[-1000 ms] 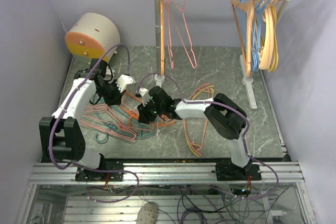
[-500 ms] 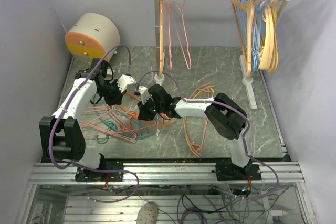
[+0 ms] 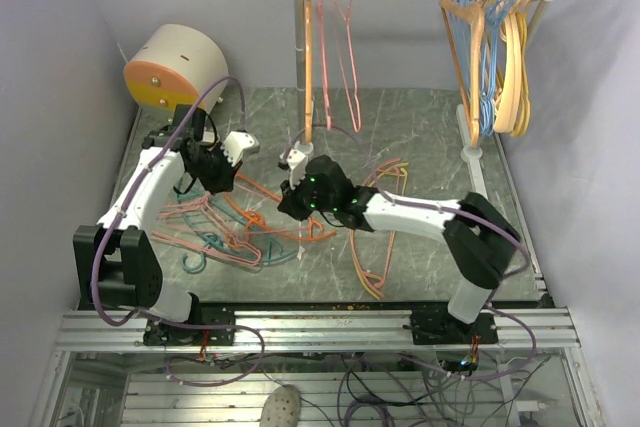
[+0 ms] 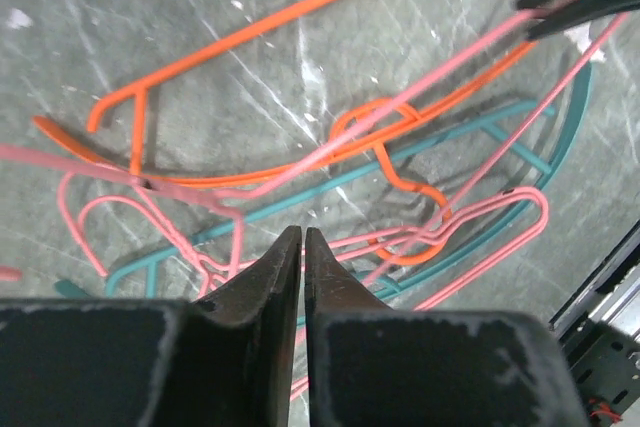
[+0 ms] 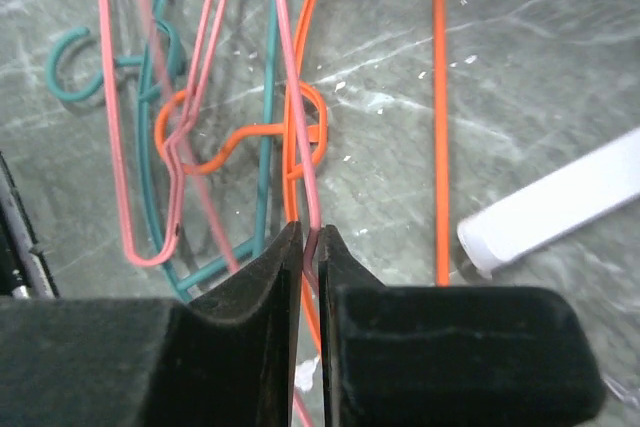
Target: Organize the hangers
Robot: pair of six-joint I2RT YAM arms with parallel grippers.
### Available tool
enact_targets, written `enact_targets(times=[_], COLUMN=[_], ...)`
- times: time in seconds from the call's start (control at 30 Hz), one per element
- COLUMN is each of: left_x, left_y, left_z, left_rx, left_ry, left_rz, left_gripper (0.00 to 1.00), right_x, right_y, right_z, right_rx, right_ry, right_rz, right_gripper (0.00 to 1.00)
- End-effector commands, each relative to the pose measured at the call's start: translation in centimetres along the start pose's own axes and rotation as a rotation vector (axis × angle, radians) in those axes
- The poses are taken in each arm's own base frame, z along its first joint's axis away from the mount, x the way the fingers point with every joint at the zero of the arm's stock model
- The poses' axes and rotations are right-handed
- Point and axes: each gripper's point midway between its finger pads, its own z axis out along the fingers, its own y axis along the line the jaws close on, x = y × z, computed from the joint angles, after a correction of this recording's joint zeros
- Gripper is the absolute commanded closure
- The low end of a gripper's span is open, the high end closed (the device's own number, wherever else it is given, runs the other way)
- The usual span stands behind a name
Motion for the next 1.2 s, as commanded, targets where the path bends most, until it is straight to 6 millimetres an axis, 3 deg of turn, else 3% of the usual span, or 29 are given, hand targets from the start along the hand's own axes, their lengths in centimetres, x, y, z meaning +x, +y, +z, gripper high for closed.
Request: enact_targets(times=[0.0, 0.17, 0.3, 0.43, 0.6, 0.83, 1.17], left_x=[-4.8, -7.5, -10.5, -13.3, -14.7, -13.7, -14.2], left_y=[1.0, 0.4, 0.9, 1.0, 1.9, 2.8, 1.7], left_z=[-3.9, -8.3, -11.8, -15.3, -17.9, -18.4, -20.1], left_rx=[-0.079, -0.103, -0.168, -0.223, -0.318, -0.413, -0.429], left_ry=[-0.098, -0.13, -0.191, -0.27, -0.319, -0.314, -0.363], left_rz=[-0.004, 0.021, -0.055, -0.098, -0.171, -0.238, -0.221], left_gripper=[0.79, 0.56, 0.38, 0.36, 0.36, 0.37, 0.37], right_x=[-2.7, -1.0, 1.1, 2.3, 3.2, 4.0, 2.8], right_y=[-0.5, -0.9, -1.9, -1.4, -0.7, -2.3, -3.4], right_z=[-3.9, -8.7, -12.0, -14.5, -17.0, -21.7, -28.6], right_rx=[0.082, 0.159, 0.251, 0.258, 0.254, 0.411, 0.579], right_ry=[-0.12, -0.124, -0.09, -0.116, -0.175, -0.18, -0.206], right_rz=[0.021, 0.071, 0.104, 0.185, 0.261, 0.309, 0.416], right_gripper=[1.0, 1.0, 1.0, 1.0, 1.0, 1.0, 1.0])
